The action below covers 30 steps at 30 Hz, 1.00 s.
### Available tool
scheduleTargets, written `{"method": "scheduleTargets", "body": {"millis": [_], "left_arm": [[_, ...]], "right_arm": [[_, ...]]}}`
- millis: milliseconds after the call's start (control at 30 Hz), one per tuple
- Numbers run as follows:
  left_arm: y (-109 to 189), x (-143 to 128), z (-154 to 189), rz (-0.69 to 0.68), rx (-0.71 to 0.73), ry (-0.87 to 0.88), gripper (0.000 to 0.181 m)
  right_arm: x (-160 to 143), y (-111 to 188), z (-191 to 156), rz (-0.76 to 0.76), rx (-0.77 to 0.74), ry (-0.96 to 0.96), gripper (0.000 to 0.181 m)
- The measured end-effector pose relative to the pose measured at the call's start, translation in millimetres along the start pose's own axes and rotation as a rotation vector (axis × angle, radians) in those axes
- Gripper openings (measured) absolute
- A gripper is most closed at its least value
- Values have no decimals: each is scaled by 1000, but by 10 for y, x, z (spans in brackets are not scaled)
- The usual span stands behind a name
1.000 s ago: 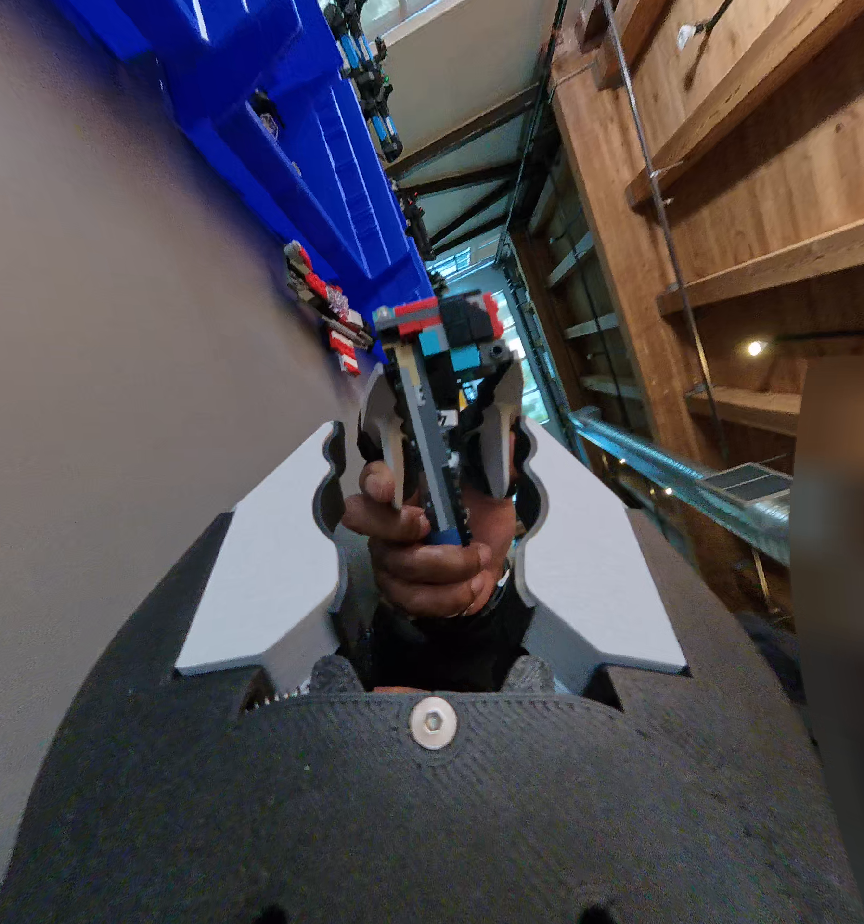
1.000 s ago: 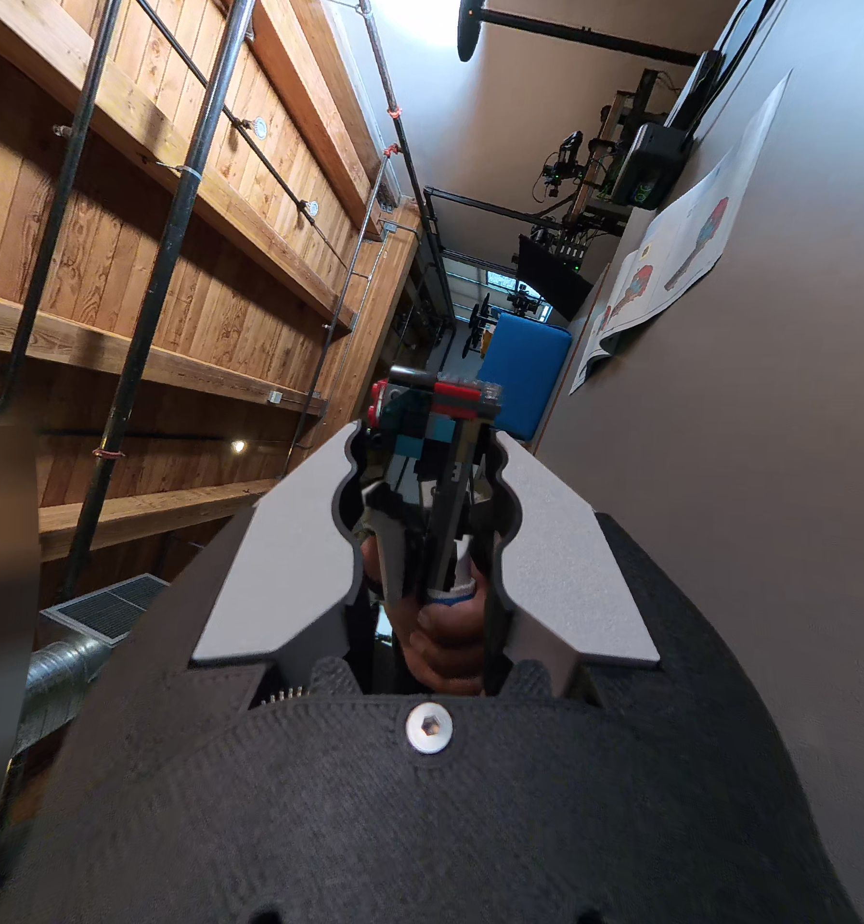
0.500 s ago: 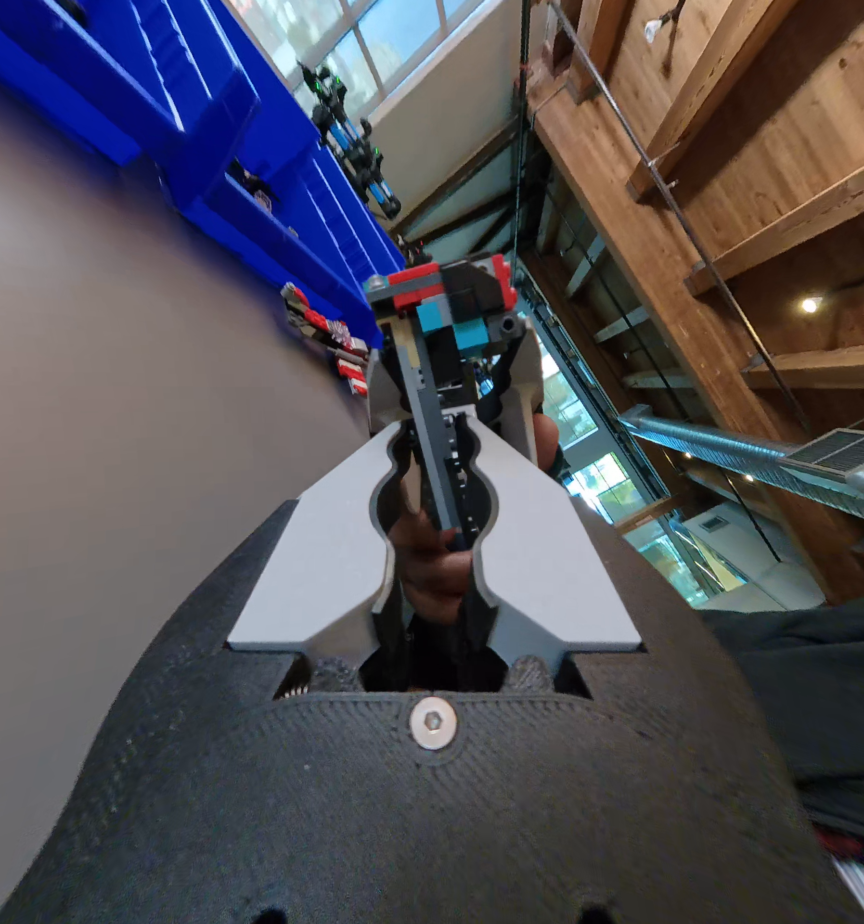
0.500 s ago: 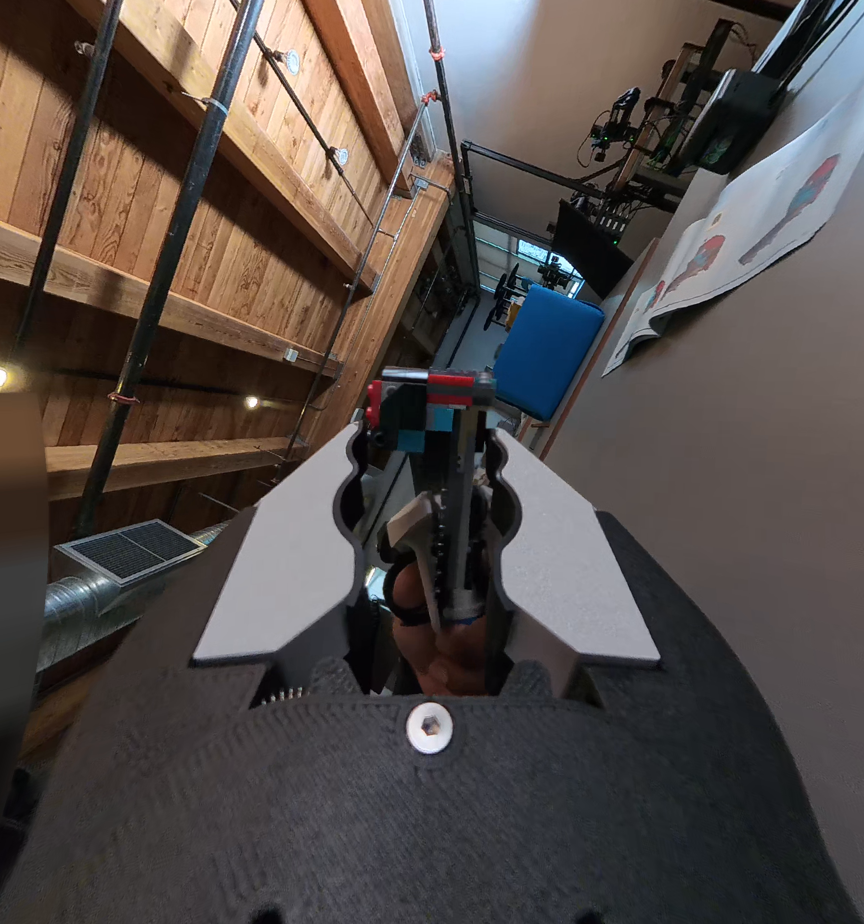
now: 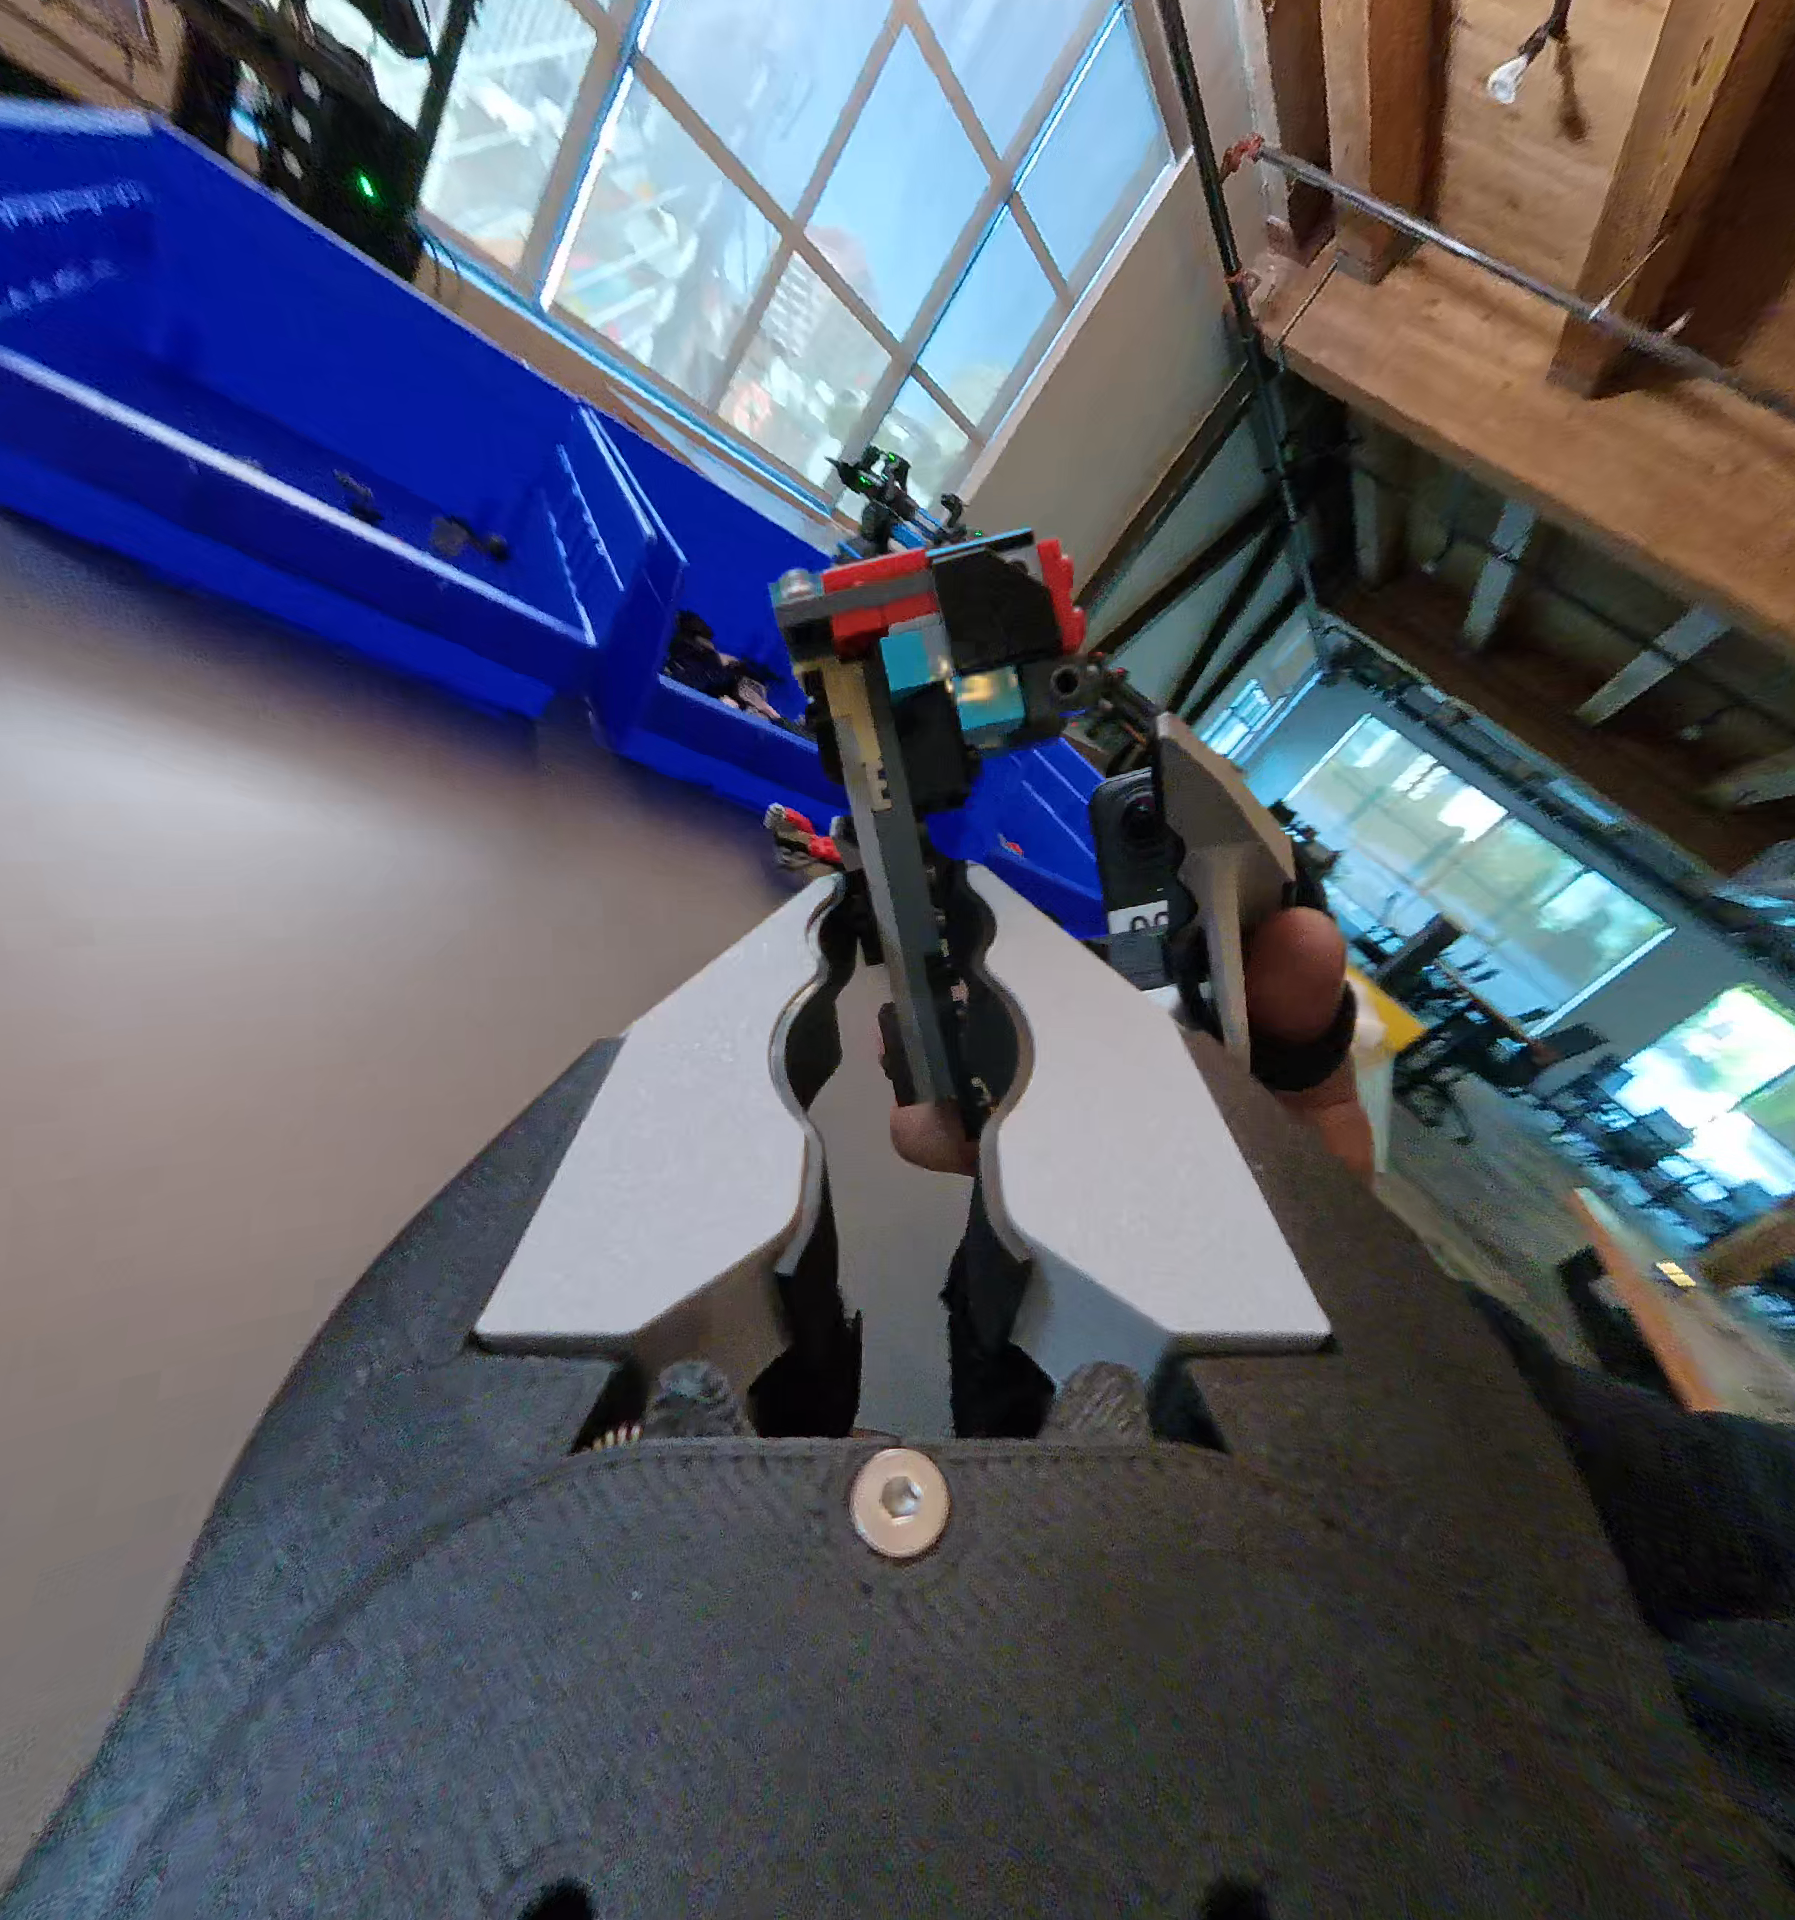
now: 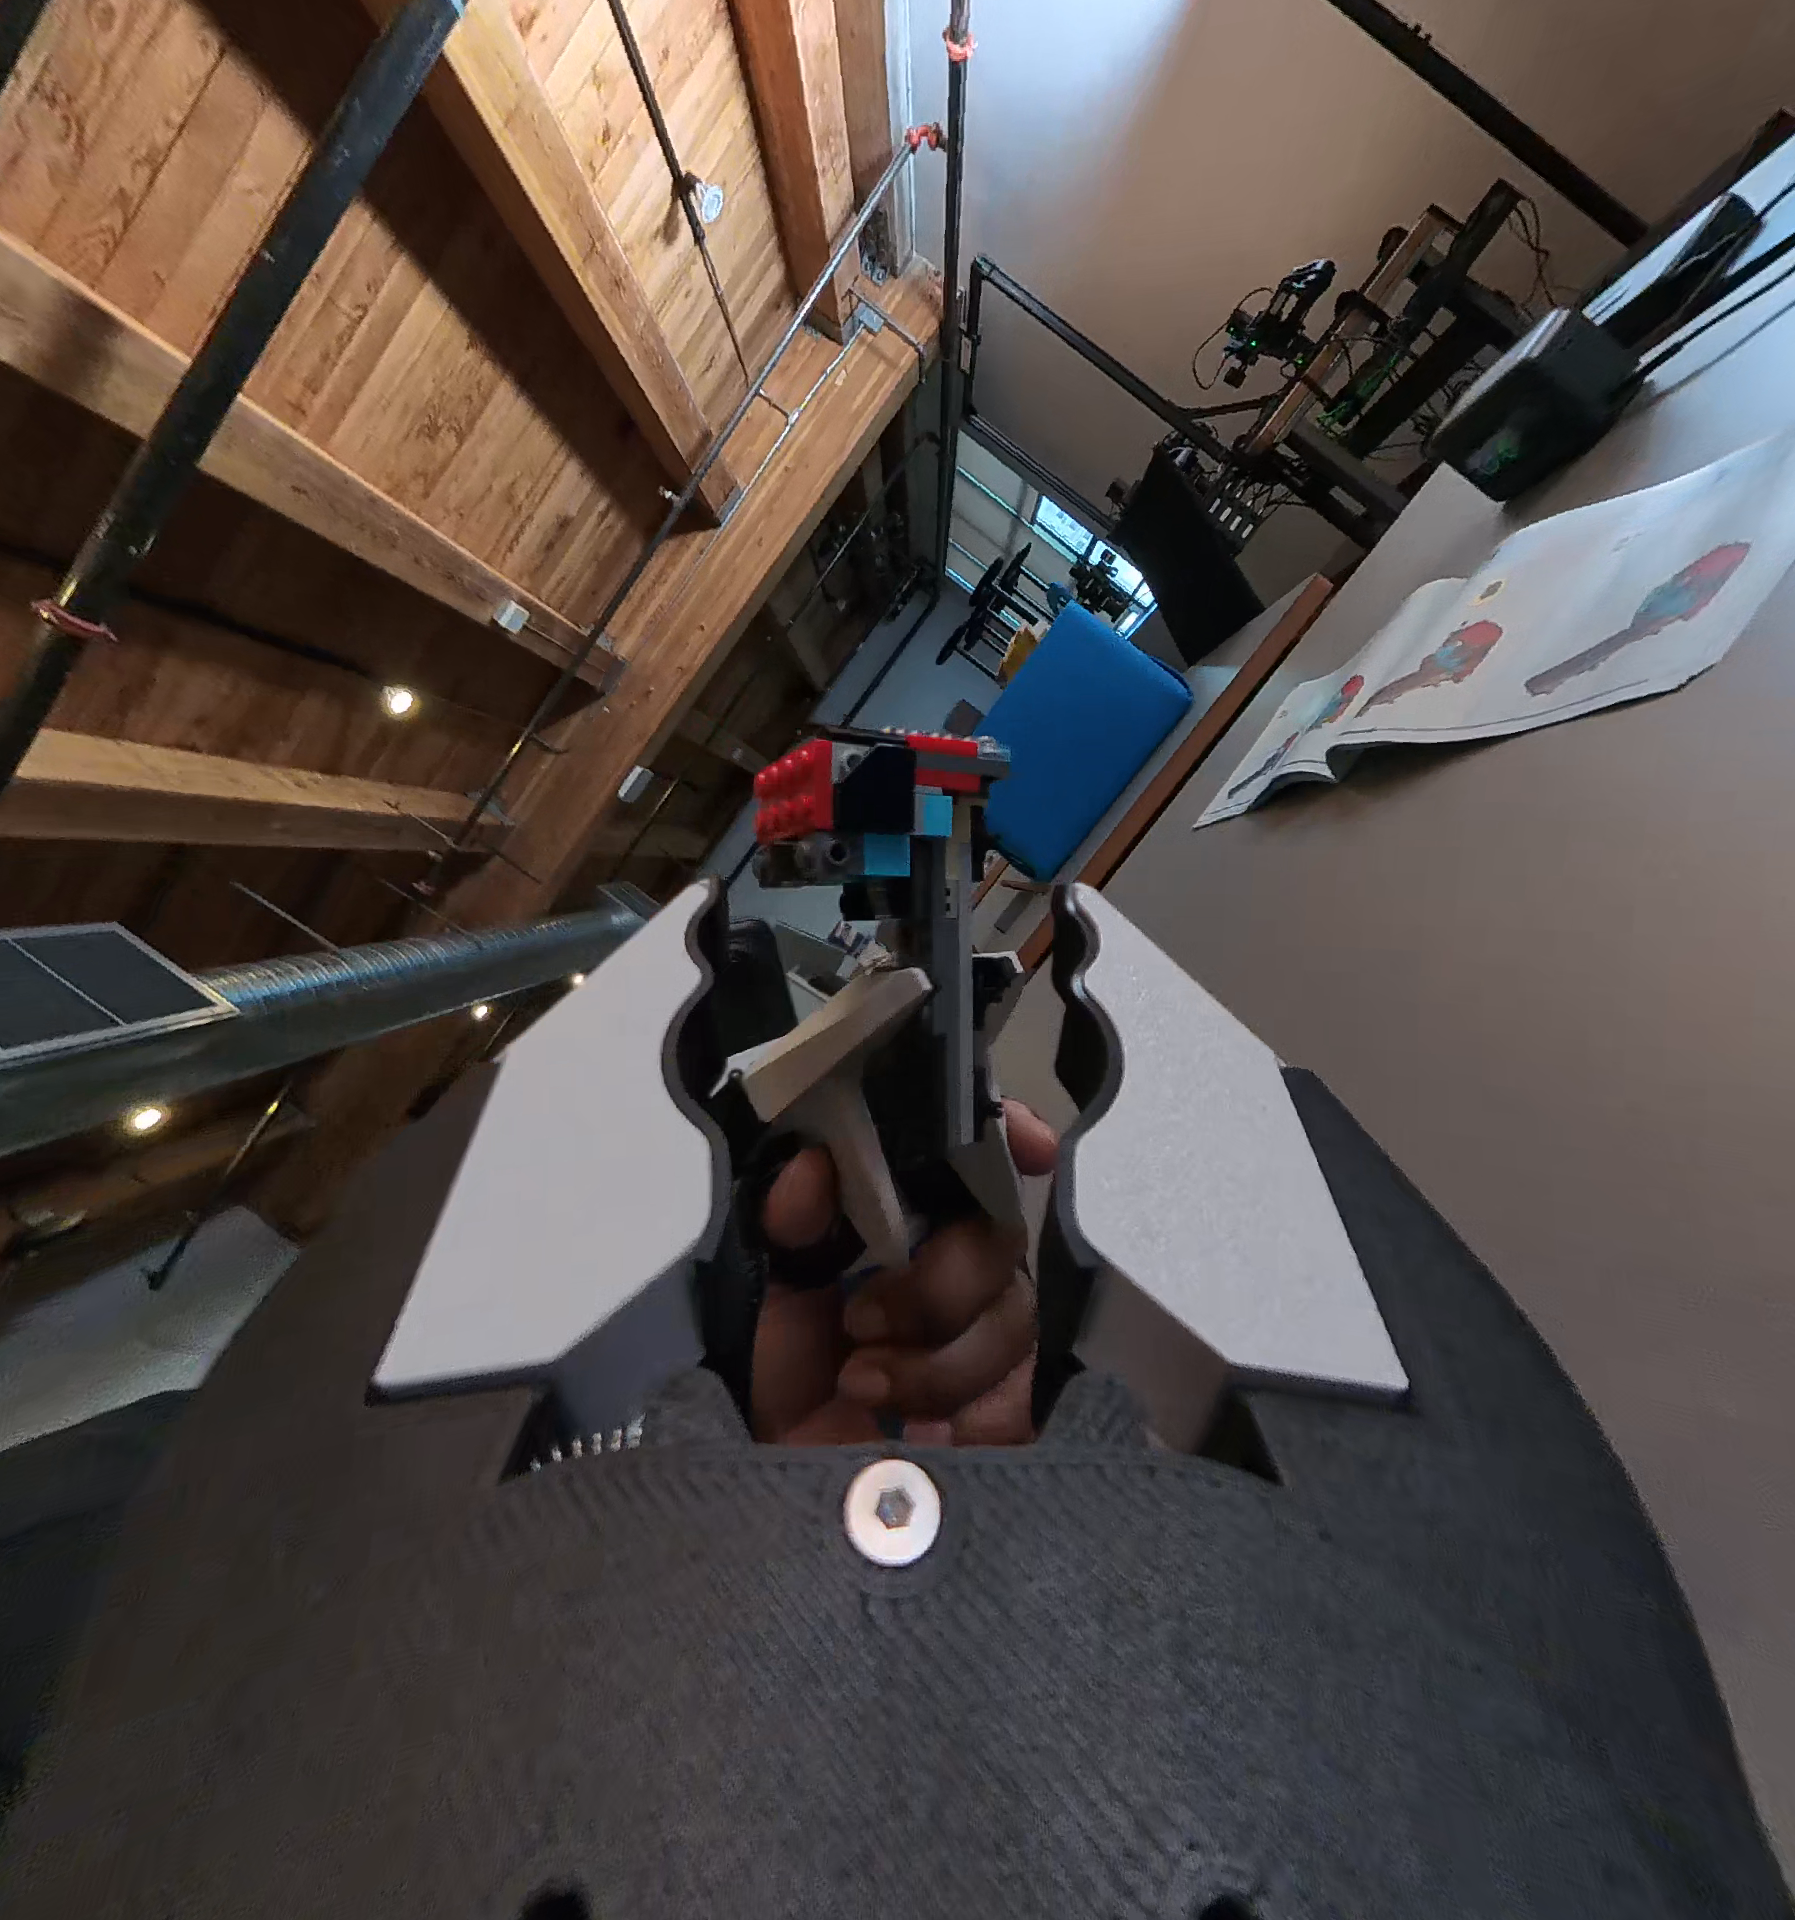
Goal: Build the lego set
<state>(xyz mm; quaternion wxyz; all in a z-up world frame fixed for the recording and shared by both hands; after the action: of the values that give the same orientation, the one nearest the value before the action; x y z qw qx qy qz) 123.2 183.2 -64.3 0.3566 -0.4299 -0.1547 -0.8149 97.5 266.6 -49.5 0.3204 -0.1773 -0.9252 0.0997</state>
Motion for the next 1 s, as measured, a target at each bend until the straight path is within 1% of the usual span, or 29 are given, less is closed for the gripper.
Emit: {"method": "scheduleTargets", "body": {"millis": [67,267,467,533,567,600,1000], "left_arm": [[7,3,33,11,24,-61,17],[-13,-44,163,34,66,-171,17],[-18,-68,186,55,86,-166,17],[-23,-80,185,56,96,-177,17],[-28,-90,183,55,102,-185,17],[-32,-100,180,54,107,-192,18],[-37,-137,145,88,168,-262,19]], "right_arm": [[9,-1,-39,-4,15,20,62],[-35,-26,-98,-29,39,34,62],[-55,-29,-94,-17,64,8,59],[-60,-29,-99,-2,82,-6,53],[-60,-26,-108,10,96,-14,46],[-60,-24,-105,19,98,-22,45],[-95,-37,-52,55,93,-94,45]]}}
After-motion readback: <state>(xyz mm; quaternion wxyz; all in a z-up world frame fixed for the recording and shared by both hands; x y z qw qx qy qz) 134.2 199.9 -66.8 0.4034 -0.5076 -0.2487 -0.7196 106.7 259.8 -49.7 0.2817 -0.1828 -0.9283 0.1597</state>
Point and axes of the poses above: each gripper's, where its closed fingertips meet, y back along the fingers, x out of its top, z = x × y across the jaws, the point moved 5 cm from there along y, back along the fingers, and after that the axes turned 2 degrees about y, right-handed, at the moved point
